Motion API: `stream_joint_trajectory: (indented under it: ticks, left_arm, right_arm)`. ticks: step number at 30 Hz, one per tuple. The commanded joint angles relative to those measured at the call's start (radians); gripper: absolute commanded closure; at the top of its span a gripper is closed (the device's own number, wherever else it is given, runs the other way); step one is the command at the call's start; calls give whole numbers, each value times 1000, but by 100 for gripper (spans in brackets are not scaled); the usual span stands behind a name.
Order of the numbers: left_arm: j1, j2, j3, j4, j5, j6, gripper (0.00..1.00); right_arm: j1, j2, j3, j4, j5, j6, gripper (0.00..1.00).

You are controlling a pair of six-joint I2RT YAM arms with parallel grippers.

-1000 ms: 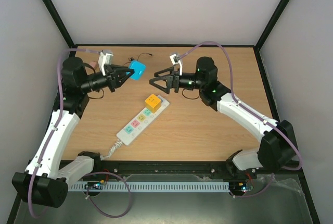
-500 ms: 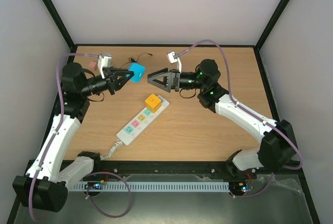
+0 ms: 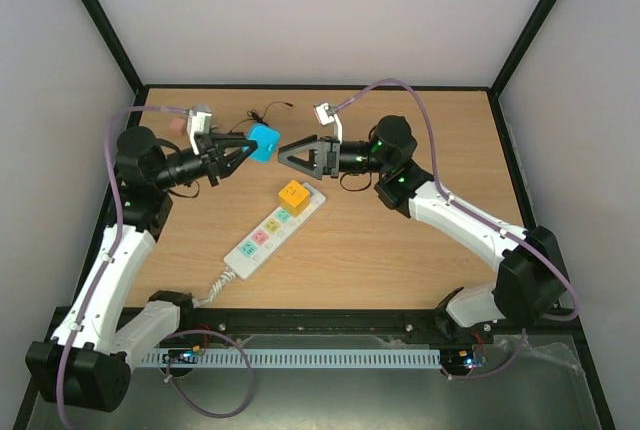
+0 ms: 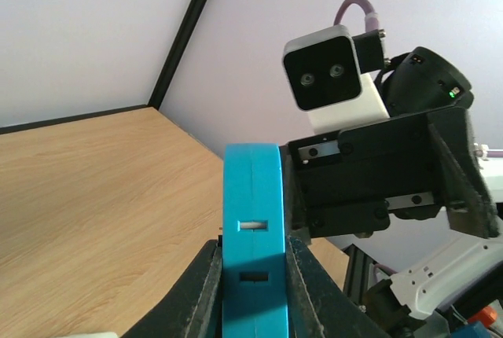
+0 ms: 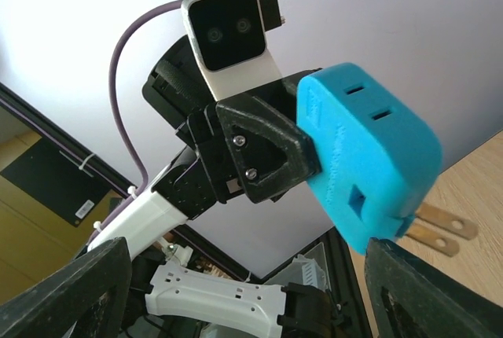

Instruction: Pull the plug off the socket

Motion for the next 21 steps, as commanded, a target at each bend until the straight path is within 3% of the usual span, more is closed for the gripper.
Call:
stream_joint_trajectory:
  ticks: [1, 21]
  left_arm:
    - [6, -23, -22, 93, 56, -50, 97]
    - [-6, -32, -56, 155, 96, -99, 97]
  right_arm:
    - [7, 9, 14, 15, 12, -15, 22]
    - [16, 17, 30, -54, 49, -89, 27]
